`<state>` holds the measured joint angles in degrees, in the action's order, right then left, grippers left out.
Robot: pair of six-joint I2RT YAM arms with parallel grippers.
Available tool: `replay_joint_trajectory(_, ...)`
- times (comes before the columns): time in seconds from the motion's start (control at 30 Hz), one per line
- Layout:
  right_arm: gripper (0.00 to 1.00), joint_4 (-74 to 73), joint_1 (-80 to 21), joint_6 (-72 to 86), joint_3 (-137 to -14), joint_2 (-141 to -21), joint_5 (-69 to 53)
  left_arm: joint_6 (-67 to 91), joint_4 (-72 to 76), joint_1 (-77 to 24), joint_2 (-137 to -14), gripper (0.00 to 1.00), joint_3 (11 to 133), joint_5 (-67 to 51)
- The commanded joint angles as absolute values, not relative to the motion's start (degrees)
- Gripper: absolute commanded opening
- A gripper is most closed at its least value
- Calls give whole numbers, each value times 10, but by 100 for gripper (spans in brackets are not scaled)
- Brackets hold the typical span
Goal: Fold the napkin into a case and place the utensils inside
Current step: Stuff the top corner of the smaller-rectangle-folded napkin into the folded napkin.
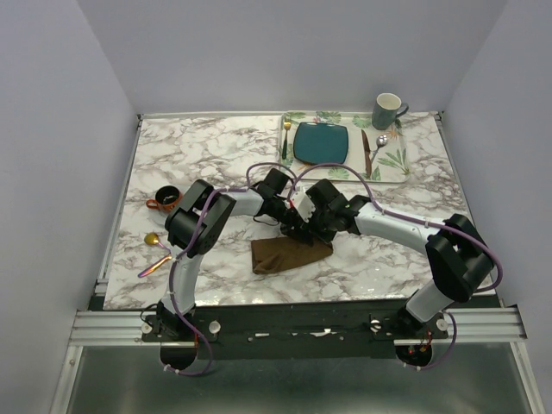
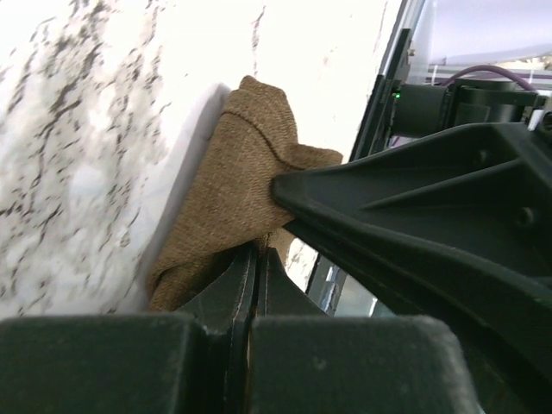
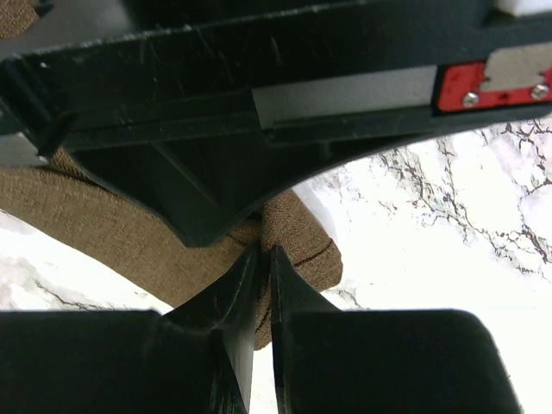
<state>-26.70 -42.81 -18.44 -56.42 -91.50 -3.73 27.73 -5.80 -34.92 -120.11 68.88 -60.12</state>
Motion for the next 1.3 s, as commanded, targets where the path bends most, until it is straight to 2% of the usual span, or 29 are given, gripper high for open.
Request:
replay_joint_trajectory(0.0,20,-279,-435,-176,-574,-912,-40,300,-13,-354,-1201,0,701,-629)
replay_joint_trajectory(0.6,15,-279,-433,-167,-558,-983,-62,326,-5,-330,-1244,0,705,-623)
replay_joint_trajectory(0.73,13,-279,-426,-156,-562,-998,-51,318,-11,-308,-1201,13,678,-623)
replay_joint_trajectory(0.77,13,-279,-424,-156,-561,-999,-50,316,-13,-300,-1188,21,658,-621)
replay_joint_trajectory(0.83,12,-279,-419,-151,-558,-1000,-47,313,-14,-268,-1159,27,636,-620)
replay_joint_trajectory(0.87,12,-279,-419,-151,-557,-1001,-48,310,-17,-256,-1131,32,615,-616)
replay_joint_trajectory(1.07,11,-279,-417,-148,-562,-1006,-47,261,-92,-173,-1043,45,562,-613)
replay_joint_trajectory(1.13,11,-279,-417,-146,-562,-1006,-47,187,-139,-142,-1006,47,562,-611)
replay_joint_trajectory(1.2,11,-279,-416,-146,-562,-1005,-47,81,-275,-134,-977,54,591,-593)
replay_joint_trajectory(1.23,11,-279,-416,-145,-562,-1004,-48,-43,-319,-134,-961,54,600,-573)
replay_joint_trajectory(1.27,11,-280,-415,-145,-562,-1004,-49,-87,-359,-134,-931,57,610,-561)
